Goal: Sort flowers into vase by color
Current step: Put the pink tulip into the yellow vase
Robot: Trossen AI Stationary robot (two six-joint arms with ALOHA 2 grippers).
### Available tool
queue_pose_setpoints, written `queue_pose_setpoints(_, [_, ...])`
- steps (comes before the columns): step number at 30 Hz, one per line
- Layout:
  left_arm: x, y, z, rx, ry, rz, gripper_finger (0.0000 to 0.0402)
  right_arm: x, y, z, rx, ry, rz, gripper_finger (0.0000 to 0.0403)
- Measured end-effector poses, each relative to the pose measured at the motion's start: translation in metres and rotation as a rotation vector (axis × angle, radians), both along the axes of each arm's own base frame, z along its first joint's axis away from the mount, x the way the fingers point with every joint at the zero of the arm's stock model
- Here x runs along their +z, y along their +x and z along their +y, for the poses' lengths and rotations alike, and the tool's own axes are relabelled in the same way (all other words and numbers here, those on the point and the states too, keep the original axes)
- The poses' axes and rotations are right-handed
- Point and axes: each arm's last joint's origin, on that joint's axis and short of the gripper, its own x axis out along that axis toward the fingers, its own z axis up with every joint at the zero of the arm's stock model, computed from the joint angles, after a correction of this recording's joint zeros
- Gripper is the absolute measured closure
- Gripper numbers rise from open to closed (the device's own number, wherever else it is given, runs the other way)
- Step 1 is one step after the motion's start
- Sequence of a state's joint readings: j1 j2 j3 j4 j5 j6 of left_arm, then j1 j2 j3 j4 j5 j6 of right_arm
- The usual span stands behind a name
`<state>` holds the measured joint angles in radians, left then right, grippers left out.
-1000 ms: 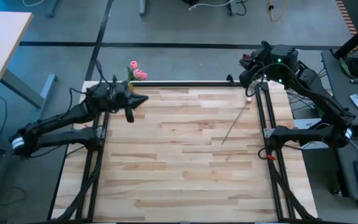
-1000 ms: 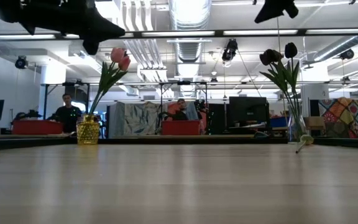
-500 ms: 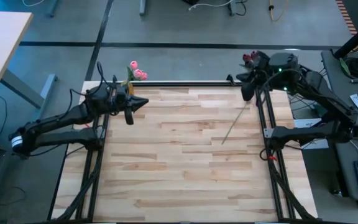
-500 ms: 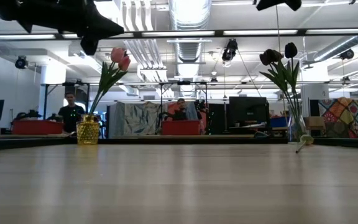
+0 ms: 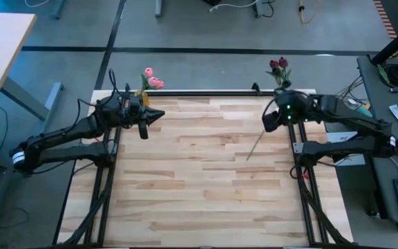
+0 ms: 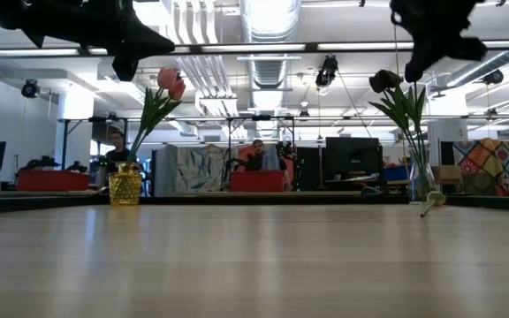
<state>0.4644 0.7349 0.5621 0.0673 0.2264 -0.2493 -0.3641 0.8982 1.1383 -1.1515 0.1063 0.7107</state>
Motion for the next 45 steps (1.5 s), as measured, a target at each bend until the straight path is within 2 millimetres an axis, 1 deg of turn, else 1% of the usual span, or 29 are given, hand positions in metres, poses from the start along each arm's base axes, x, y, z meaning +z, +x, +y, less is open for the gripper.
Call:
queue_pose_setpoints(4, [0.0, 0.0, 0.0, 0.0, -0.005, -0.001, 0.0402, -0.035, -0.01, 0.003, -0.127, 0.03, -0.05, 0.039])
queue_pose_setpoints(8, [0.0, 0.0, 0.0, 0.001, -0.008, -0.001, 0.0402, -0.066, -0.014, 0.001, -0.284, 0.007, -0.026, 0.039])
queue_pose_setpoints(11, [0.0, 0.0, 0.0, 0.003, -0.032, -0.006, 0.0402, -0.085, -0.013, -0.002, -0.369, -0.012, 0.021, 0.039])
queue_pose_setpoints(14, [0.0, 0.0, 0.0, 0.0, -0.041, -0.007, 0.0402, -0.1, -0.011, -0.006, -0.475, -0.028, 0.072, 0.039])
queue_pose_setpoints(17, [0.0, 0.0, 0.0, -0.001, -0.042, -0.006, 0.0402, -0.115, -0.01, -0.01, -0.543, -0.025, 0.132, 0.039])
queue_pose_setpoints(19, [0.0, 0.0, 0.0, -0.003, -0.047, -0.007, 0.0402, -0.124, -0.01, -0.014, -0.585, -0.023, 0.172, 0.0387])
queue_pose_setpoints(21, [-0.001, 0.0, 0.0, -0.003, -0.054, -0.007, 0.0402, -0.131, -0.009, -0.018, -0.624, -0.013, 0.202, 0.0376])
queue_pose_setpoints(28, [-0.001, 0.0, -0.001, -0.016, -0.069, -0.008, 0.0402, -0.149, -0.007, -0.038, -0.738, 0.028, 0.194, 0.0296])
queue_pose_setpoints(31, [-0.001, 0.0, -0.001, -0.018, -0.072, -0.007, 0.0402, -0.16, -0.01, -0.048, -0.795, 0.042, 0.201, 0.0278])
queue_pose_setpoints(34, [-0.001, 0.0, -0.001, -0.019, -0.072, -0.007, 0.0402, -0.172, -0.012, -0.059, -0.846, 0.044, 0.15, 0.0275])
queue_pose_setpoints(38, [-0.001, 0.0, -0.001, -0.02, -0.072, -0.006, 0.0402, -0.187, -0.011, -0.073, -0.861, 0.052, 0.069, 0.0288])
queue_pose_setpoints(45, [-0.001, 0.0, -0.001, -0.021, -0.072, -0.007, 0.0402, -0.21, -0.013, -0.08, -0.918, 0.088, 0.163, 0.0315])
